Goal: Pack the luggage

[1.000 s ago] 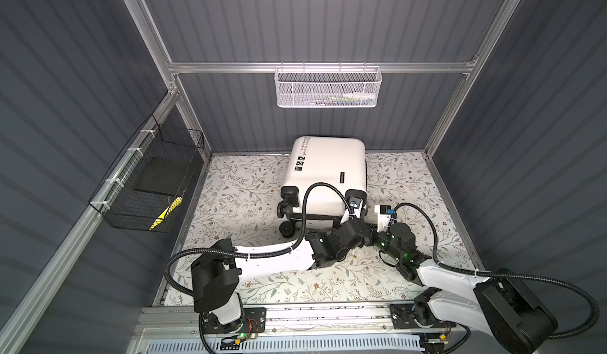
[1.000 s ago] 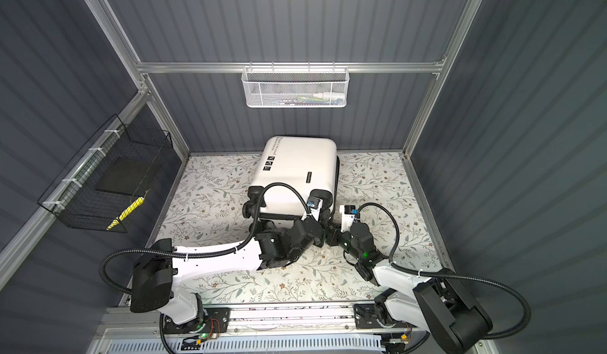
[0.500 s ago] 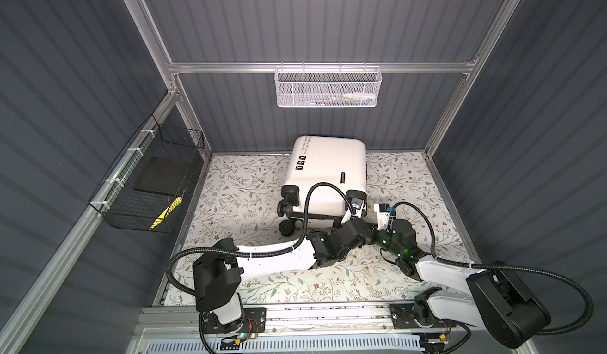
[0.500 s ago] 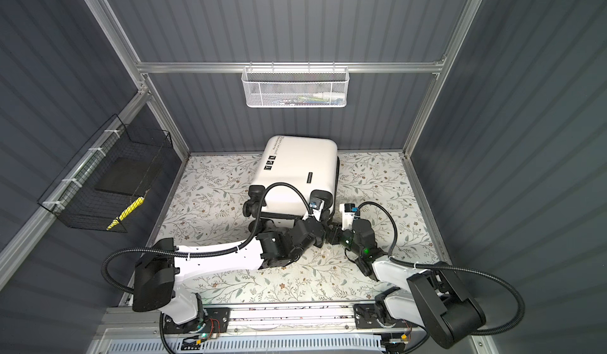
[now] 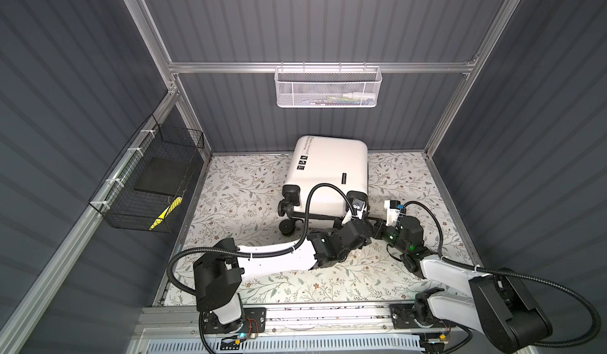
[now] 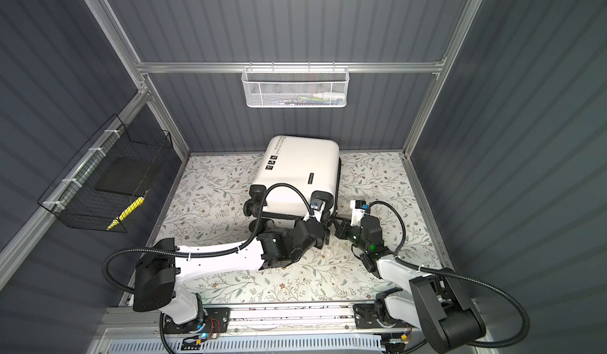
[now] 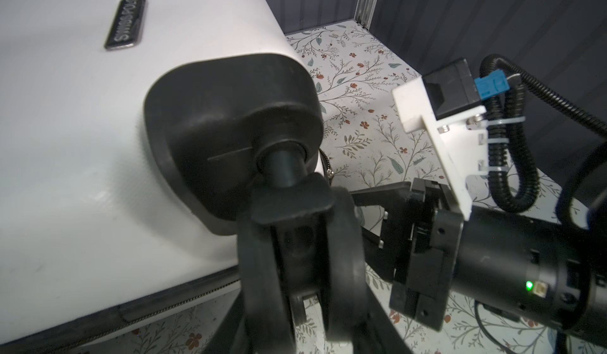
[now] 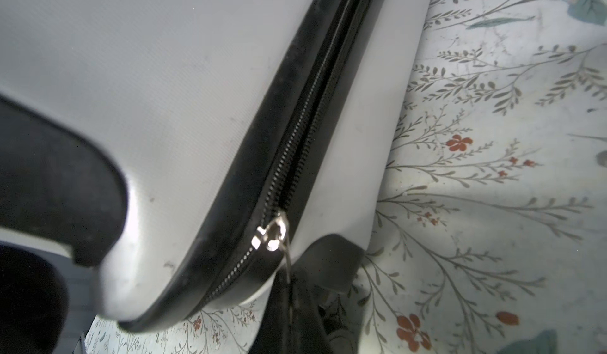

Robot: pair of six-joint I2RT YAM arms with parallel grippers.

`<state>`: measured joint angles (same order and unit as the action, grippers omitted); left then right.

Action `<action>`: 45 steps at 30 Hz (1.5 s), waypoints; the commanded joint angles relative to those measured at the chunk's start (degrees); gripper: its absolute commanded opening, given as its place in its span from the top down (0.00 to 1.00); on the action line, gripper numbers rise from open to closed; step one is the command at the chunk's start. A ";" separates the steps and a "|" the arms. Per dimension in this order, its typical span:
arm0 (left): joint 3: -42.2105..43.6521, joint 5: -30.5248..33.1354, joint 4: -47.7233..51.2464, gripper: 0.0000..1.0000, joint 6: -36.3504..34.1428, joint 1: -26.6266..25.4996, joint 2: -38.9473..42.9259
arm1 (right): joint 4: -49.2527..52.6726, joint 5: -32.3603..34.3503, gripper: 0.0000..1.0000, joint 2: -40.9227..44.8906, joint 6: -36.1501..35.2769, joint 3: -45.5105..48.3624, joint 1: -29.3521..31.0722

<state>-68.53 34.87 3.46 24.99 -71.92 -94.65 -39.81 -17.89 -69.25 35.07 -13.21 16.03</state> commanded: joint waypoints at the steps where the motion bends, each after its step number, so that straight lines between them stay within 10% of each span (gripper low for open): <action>1: -3.10 2.89 -2.05 1.00 -2.04 -0.70 3.62 | 5.11 12.64 1.00 -2.99 1.96 -1.33 -4.50; 45: 20.71 -8.78 5.91 0.95 -1.27 -1.28 29.43 | 12.42 -5.30 0.93 -34.77 5.18 -41.71 -20.32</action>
<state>-47.16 25.58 6.85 23.70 -71.90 -68.58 -23.75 -30.94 -103.15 37.98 -54.37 -1.19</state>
